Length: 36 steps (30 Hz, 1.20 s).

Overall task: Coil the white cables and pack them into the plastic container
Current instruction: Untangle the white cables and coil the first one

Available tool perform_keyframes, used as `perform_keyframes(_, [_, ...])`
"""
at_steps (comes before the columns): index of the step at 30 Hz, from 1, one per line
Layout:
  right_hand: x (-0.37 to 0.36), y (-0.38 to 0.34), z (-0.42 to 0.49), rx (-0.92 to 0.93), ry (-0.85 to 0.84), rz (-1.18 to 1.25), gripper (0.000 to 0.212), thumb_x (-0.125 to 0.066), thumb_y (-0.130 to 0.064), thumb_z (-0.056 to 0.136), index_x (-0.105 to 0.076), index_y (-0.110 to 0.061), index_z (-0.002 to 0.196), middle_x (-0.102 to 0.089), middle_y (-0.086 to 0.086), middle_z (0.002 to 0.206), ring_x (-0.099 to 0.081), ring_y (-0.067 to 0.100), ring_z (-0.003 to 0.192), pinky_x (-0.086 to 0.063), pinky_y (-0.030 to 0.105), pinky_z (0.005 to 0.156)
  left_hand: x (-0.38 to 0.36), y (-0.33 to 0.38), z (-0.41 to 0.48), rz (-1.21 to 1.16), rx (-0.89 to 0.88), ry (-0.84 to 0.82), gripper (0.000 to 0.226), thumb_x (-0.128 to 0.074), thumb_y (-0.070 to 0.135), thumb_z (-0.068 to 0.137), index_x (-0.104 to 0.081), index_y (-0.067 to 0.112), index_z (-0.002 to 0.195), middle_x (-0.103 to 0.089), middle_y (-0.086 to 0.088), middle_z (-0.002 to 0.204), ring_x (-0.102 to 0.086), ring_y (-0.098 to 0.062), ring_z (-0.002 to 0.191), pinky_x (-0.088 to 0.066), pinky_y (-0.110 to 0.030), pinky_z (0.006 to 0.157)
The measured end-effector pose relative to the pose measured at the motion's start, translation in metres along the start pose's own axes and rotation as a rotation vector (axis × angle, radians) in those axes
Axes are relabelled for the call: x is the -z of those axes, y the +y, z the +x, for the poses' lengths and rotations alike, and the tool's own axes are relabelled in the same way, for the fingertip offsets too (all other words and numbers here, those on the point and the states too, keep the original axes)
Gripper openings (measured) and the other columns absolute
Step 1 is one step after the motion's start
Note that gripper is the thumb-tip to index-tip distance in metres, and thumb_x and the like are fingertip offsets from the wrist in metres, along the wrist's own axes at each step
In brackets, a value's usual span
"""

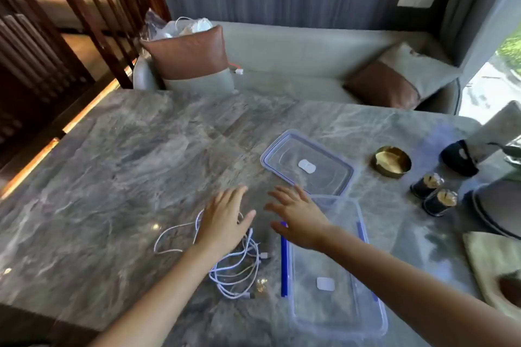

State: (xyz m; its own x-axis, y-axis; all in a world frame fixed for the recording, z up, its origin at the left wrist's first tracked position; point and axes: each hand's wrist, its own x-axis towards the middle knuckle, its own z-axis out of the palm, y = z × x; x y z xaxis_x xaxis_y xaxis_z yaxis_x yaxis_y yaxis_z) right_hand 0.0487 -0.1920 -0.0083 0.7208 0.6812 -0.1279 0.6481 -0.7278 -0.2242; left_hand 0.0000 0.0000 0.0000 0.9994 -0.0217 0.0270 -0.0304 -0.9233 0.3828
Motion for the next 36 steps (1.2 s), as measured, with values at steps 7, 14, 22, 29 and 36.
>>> perform_keyframes(7, [-0.039,-0.029,0.006,0.06,-0.153,0.009,0.043,-0.049,-0.027,0.09,-0.049,-0.023,0.133,-0.056,0.004,0.132,-0.044,0.021,0.129,0.0,0.049,0.117,-0.047,-0.028,-0.051,0.029,0.164,-0.217,0.035,-0.061,0.046,0.076,-0.059,0.031,0.108,-0.07,0.011,0.102,-0.063,-0.015,0.101,-0.044,-0.03,0.085])
perform_keyframes(14, [-0.061,-0.046,0.008,0.047,-0.165,-0.016,0.031,-0.05,-0.018,0.087,-0.06,-0.016,0.116,-0.065,0.01,0.112,-0.059,0.031,0.104,-0.033,0.038,0.099,-0.065,-0.035,-0.068,-0.006,0.122,-0.249,0.036,-0.06,0.026,0.082,-0.057,0.031,0.118,-0.067,0.01,0.108,-0.061,-0.013,0.107,-0.04,-0.029,0.086])
perform_keyframes(22, [-0.058,-0.055,0.004,0.046,-0.088,0.095,0.026,-0.053,-0.024,0.086,-0.06,-0.018,0.11,-0.062,0.008,0.107,-0.057,0.031,0.102,-0.035,0.039,0.09,-0.048,-0.022,-0.063,-0.321,0.151,-0.126,0.012,-0.067,0.022,0.077,-0.069,0.027,0.088,-0.073,0.006,0.086,-0.068,-0.014,0.083,-0.053,-0.033,0.071])
perform_keyframes(29, [-0.044,-0.052,0.005,0.011,0.024,0.178,0.025,-0.048,-0.033,0.09,-0.068,-0.024,0.102,-0.058,0.005,0.103,-0.055,0.026,0.1,-0.035,0.031,0.068,-0.036,-0.029,-0.069,-0.376,0.102,-0.047,0.032,-0.065,0.015,0.079,-0.062,0.034,0.104,-0.07,0.017,0.101,-0.066,-0.005,0.091,-0.054,-0.029,0.079])
perform_keyframes(36, [-0.036,-0.058,0.001,0.058,0.069,0.152,0.029,-0.046,-0.017,0.092,-0.059,-0.026,0.116,-0.059,0.001,0.105,-0.061,0.026,0.093,-0.044,0.033,0.06,-0.022,-0.032,-0.071,-0.316,0.049,0.111,0.024,-0.058,0.023,0.089,-0.066,0.034,0.109,-0.057,0.026,0.081,-0.053,0.006,0.066,-0.043,-0.015,0.06])
